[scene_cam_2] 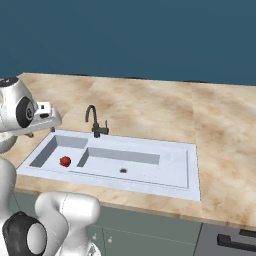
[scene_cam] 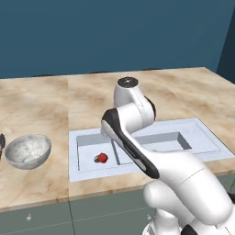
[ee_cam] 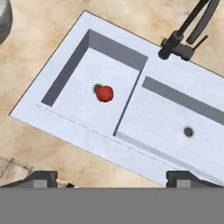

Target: Pick the bell pepper from the sink and place it in the bowl. Then pick the bowl and place it in the microwave. Then close the microwave door and press the start button.

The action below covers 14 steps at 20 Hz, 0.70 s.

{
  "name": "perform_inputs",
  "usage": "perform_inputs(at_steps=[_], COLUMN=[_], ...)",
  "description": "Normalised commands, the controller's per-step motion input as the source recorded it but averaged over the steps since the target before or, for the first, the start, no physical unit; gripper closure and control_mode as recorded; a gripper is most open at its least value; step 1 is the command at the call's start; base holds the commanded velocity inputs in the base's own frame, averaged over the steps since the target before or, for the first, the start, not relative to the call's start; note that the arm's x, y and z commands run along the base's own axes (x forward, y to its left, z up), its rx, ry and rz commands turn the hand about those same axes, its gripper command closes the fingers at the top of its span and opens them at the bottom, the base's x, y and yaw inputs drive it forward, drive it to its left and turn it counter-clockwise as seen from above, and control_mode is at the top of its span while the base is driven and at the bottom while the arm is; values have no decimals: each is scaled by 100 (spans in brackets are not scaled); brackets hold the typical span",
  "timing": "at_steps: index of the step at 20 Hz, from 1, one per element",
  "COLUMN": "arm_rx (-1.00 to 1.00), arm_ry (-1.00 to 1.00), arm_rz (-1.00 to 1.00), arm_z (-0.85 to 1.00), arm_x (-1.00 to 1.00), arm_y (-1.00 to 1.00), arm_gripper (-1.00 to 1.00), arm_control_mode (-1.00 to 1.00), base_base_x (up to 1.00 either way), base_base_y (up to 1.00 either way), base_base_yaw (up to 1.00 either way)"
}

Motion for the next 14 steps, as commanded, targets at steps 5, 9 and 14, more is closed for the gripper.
perform_inputs(at_steps=[5,9,14], arm_rx=[5,-2,-7], arm_ry=[13,2,0], arm_rz=[0,0,0], arm_z=[-82,-55,-39], arm_x=[15,31,39], arm_y=[18,3,9], arm_gripper=[-100,-100,-100], arm_control_mode=[-100,-100,-100], base_base_x=[0,0,0], base_base_y=[0,0,0], base_base_yaw=[0,0,0])
